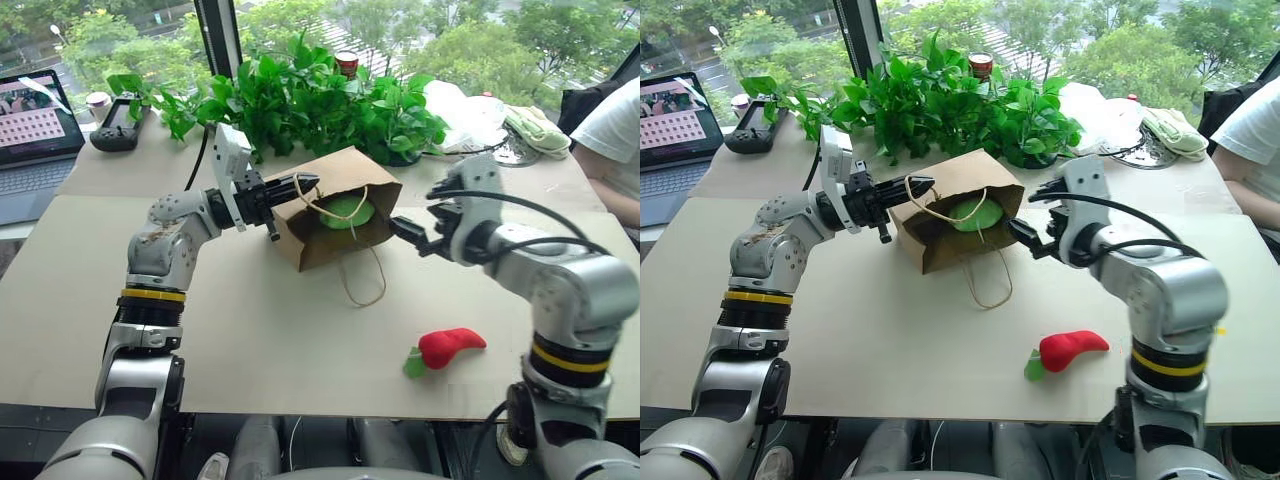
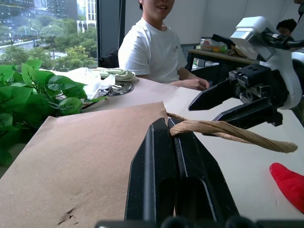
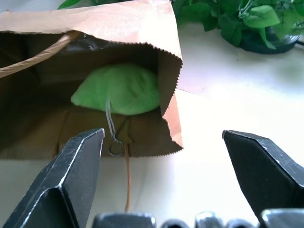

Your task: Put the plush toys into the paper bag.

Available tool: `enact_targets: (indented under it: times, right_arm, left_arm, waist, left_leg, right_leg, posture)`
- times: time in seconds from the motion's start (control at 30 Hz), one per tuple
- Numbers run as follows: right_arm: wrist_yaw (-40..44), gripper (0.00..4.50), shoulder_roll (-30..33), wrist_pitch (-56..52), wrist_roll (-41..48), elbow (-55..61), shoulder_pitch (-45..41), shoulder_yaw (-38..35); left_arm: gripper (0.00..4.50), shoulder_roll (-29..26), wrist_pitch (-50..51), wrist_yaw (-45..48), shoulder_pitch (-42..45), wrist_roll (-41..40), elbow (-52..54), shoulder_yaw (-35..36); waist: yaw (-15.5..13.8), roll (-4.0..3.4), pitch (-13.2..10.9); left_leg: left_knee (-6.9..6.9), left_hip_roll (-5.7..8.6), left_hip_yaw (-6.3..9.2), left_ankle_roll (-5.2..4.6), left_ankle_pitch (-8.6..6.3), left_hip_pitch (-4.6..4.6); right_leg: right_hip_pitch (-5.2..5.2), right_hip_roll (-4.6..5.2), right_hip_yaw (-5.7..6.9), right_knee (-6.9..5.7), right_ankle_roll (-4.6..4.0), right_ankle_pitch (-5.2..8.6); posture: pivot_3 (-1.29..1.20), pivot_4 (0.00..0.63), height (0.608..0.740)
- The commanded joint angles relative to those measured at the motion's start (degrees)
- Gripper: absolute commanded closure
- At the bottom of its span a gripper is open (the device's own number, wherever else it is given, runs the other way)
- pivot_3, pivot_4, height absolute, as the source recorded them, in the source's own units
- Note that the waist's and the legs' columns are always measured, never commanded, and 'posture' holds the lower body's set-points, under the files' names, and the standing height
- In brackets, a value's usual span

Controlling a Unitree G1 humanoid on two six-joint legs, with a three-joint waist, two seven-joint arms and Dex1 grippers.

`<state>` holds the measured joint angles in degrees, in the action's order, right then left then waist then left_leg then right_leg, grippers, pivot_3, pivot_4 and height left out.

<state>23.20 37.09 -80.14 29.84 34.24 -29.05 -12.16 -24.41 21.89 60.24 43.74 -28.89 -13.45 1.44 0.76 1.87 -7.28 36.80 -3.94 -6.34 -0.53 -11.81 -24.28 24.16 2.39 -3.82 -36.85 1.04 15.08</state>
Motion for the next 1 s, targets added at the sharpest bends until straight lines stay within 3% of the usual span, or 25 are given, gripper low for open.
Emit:
enact_targets:
  times: [0.03, 0.13, 0.23, 0.7, 0.8, 1.0]
  right_arm:
    - [11.95, 0.06, 11.65, 3.95, 5.00, 8.33, 8.05, -2.69]
    - [21.79, 0.06, 20.30, 9.48, 7.46, 13.85, 18.65, -3.86]
    - [25.37, 0.06, 27.22, 16.41, 3.07, 14.45, 28.12, -0.18]
    - [23.34, 0.06, 30.98, 27.97, -9.80, 4.88, 31.58, 13.27]
    - [23.05, 0.73, 30.54, 27.95, -10.76, 3.77, 31.36, 14.32]
    - [22.96, 2.76, 29.57, 27.99, -11.22, 3.57, 32.04, 14.52]
  left_arm:
    - [4.50, -0.09, -1.05, 0.20, 0.64, 0.09, 0.90, 0.81]
    - [4.50, 0.04, -1.10, 0.32, 0.60, 0.13, 0.76, 0.70]
    - [4.50, 0.18, -1.20, 0.42, 0.56, 0.18, 0.69, 0.59]
    - [4.50, -0.27, -1.30, 0.30, 0.05, 0.34, 1.40, 0.73]
    - [4.50, -0.31, -1.26, 0.23, -0.08, 0.34, 1.61, 0.73]
    - [4.50, -0.55, -1.12, 0.02, -0.39, 0.39, 2.06, 0.81]
  waist:
    - [-0.04, 0.01, 0.00]
    - [0.09, 0.01, -0.01]
    - [0.24, 0.03, -0.01]
    - [-0.11, 0.05, -0.03]
    - [-0.11, 0.05, -0.02]
    - [-0.11, 0.05, -0.02]
  left_leg:
    - [0.00, 0.02, 0.02, 0.00, 0.00, -0.01]
    - [0.02, 0.07, 0.09, -0.02, -0.01, 0.00]
    - [0.03, 0.09, 0.20, -0.02, -0.01, 0.04]
    - [0.13, 0.16, 0.23, -0.13, 0.07, 0.07]
    - [0.14, 0.17, 0.23, -0.13, 0.07, 0.07]
    - [0.15, 0.17, 0.24, -0.13, 0.07, 0.09]
  right_leg:
    - [-0.02, 0.00, -0.01, 0.05, 0.02, 0.01]
    - [-0.07, 0.01, -0.05, 0.07, 0.08, 0.05]
    - [-0.15, -0.01, -0.06, 0.07, 0.12, 0.07]
    - [-0.16, 0.00, -0.14, -0.02, 0.16, 0.07]
    - [-0.17, 0.01, -0.14, -0.01, 0.17, 0.07]
    - [-0.19, 0.00, -0.13, -0.04, 0.17, 0.07]
  posture:
    - [0.00, 0.150, 0.740]
    - [0.00, 0.150, 0.740]
    - [0.00, 0.150, 0.740]
    - [0.00, 0.150, 0.740]
    - [0.00, 0.150, 0.740]
    - [0.00, 0.150, 0.740]
